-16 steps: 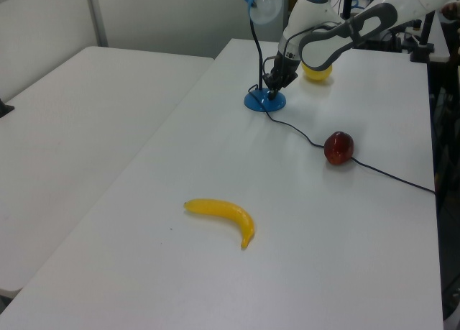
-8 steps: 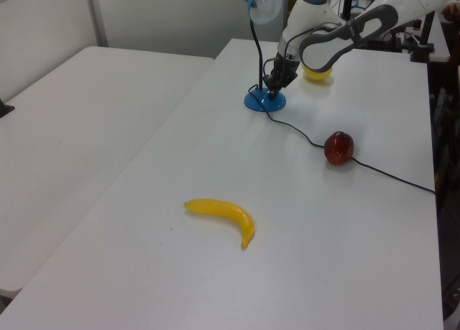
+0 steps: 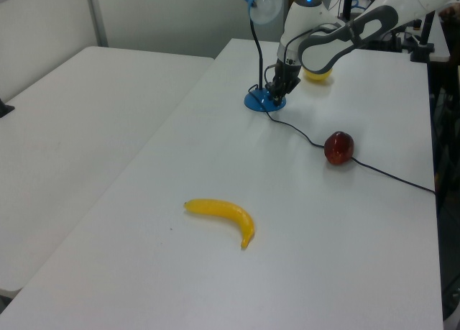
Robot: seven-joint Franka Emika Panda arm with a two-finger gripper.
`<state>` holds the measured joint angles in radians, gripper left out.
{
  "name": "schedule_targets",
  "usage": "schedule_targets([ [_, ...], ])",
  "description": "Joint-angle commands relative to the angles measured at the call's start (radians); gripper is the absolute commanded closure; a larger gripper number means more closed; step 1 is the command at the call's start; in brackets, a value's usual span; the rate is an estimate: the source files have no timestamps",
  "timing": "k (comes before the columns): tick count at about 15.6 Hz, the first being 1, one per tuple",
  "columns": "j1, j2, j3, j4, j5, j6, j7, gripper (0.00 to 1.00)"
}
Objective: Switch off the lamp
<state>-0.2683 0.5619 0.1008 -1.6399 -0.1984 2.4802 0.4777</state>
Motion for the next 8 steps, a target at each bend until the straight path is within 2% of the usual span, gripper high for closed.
schedule_targets([
  [1,0.018,-0.039,-0.02,-0.026,-0.007,-0.073,0.024,0.99],
  [5,0.008,-0.124,-0.013,-0.024,0.007,-0.194,-0.026,0.96],
  [8,0.018,-0.184,-0.007,-0.024,0.042,-0.329,-0.095,0.87],
])
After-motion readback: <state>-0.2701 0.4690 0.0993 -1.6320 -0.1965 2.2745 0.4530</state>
